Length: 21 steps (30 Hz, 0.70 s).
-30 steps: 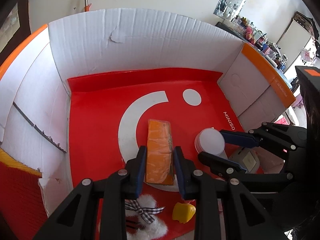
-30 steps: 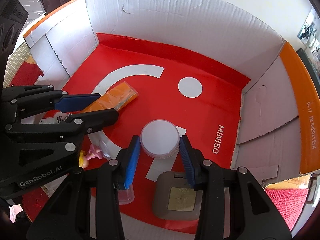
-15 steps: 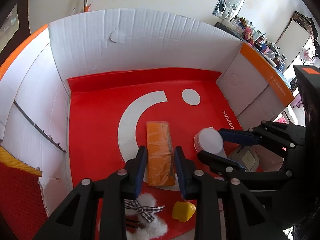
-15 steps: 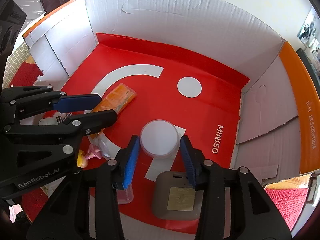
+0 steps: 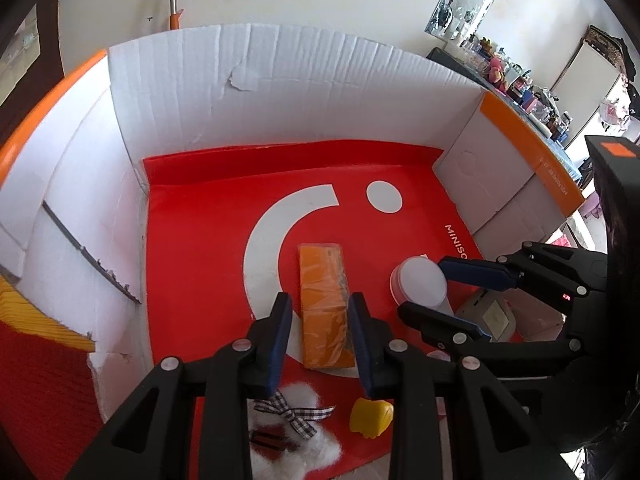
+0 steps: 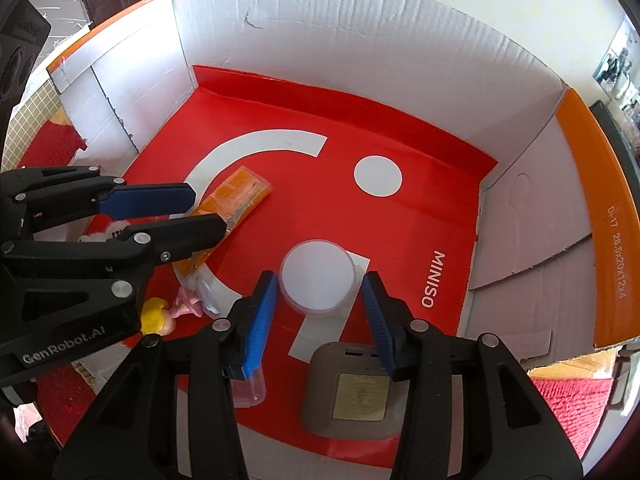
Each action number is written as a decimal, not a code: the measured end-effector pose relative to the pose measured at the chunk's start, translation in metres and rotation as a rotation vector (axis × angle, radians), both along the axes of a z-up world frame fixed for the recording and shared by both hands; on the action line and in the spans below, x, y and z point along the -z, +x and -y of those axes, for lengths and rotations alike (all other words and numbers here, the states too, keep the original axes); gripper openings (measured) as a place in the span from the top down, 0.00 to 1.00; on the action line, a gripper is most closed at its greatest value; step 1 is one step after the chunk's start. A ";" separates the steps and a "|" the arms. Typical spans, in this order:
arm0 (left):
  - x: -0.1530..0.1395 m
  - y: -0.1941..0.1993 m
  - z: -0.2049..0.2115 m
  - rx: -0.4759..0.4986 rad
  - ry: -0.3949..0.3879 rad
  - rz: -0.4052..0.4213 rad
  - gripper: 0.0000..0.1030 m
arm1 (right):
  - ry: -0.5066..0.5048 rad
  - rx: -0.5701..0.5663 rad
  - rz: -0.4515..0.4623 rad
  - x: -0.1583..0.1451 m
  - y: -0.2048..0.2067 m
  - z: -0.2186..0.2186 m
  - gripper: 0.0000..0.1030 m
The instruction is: Organize objects
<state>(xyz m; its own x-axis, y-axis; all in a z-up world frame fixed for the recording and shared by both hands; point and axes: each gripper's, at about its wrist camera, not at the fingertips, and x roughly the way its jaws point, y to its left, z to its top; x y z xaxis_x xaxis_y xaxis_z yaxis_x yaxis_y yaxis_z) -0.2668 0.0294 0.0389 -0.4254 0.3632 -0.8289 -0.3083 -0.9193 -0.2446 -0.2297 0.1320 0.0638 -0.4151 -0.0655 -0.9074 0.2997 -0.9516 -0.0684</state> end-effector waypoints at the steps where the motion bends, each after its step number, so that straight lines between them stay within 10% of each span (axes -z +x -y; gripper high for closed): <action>1: -0.002 0.001 0.001 0.000 0.004 -0.008 0.71 | 0.002 0.002 -0.004 -0.001 0.001 -0.001 0.58; 21: -0.049 0.042 0.022 -0.046 0.022 -0.143 0.54 | -0.040 0.005 -0.107 -0.041 0.035 -0.009 0.46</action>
